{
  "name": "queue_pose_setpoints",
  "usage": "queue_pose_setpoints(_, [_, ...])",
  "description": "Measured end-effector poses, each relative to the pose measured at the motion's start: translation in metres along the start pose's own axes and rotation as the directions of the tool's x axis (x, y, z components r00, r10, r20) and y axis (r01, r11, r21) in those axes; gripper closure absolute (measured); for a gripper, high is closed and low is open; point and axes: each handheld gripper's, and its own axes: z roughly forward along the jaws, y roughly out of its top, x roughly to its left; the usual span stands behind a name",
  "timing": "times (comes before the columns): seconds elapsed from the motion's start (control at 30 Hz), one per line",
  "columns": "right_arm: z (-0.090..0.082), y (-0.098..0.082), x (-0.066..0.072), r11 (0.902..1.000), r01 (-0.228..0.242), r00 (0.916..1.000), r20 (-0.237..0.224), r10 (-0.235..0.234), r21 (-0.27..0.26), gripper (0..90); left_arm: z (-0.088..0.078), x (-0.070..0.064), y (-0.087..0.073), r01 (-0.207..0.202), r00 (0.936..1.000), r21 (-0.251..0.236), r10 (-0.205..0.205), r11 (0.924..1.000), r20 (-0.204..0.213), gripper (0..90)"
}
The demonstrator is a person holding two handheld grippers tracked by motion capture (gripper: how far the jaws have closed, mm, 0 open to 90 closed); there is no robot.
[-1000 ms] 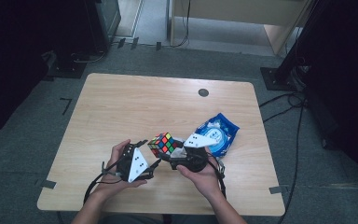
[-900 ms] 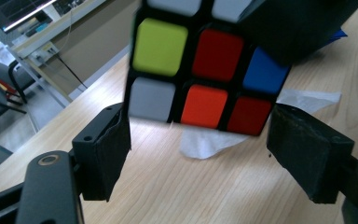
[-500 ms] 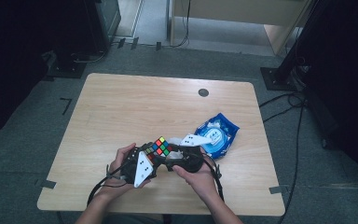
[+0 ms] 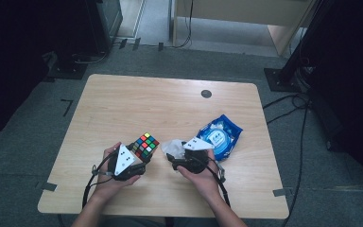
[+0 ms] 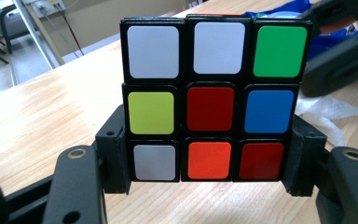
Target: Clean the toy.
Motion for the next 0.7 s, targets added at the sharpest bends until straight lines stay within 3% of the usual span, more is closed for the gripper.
queue_pose_setpoints(0.1, [0.008,-0.008,0.002,0.9992,0.026,0.9971,0.071,-0.028,0.029,33.2,0.001,-0.002,0.000,-0.004,1.0000,0.005,0.004,1.0000,0.006,34.1])
queue_pose_setpoints(0.27, [0.016,-0.018,-0.001,0.9974,0.006,0.9933,0.115,-0.014,0.072,46.3,-0.001,-0.003,0.001,-0.002,0.9994,-0.005,0.002,1.0000,0.033,34.1])
queue_pose_setpoints(0.4, [0.018,-0.022,-0.004,0.9941,0.015,0.9945,0.102,-0.026,0.107,66.8,-0.001,-0.004,0.002,0.003,0.9992,-0.002,-0.003,1.0000,0.040,34.1])
queue_pose_setpoints(0.5, [0.018,-0.023,-0.006,0.9915,0.024,0.9965,0.077,-0.034,0.128,77.2,-0.001,-0.005,0.001,0.006,0.9991,0.003,-0.006,1.0000,0.043,34.1])
queue_pose_setpoints(0.57, [0.016,-0.022,-0.005,0.9929,0.029,0.9962,0.078,-0.038,0.115,81.7,0.000,-0.005,0.001,0.004,0.9990,0.004,-0.004,1.0000,0.045,34.1])
queue_pose_setpoints(0.7, [0.002,-0.013,-0.004,0.9994,0.021,0.9973,0.069,-0.023,0.028,85.3,0.001,-0.007,0.001,0.001,0.9986,0.003,-0.001,1.0000,0.053,34.1])
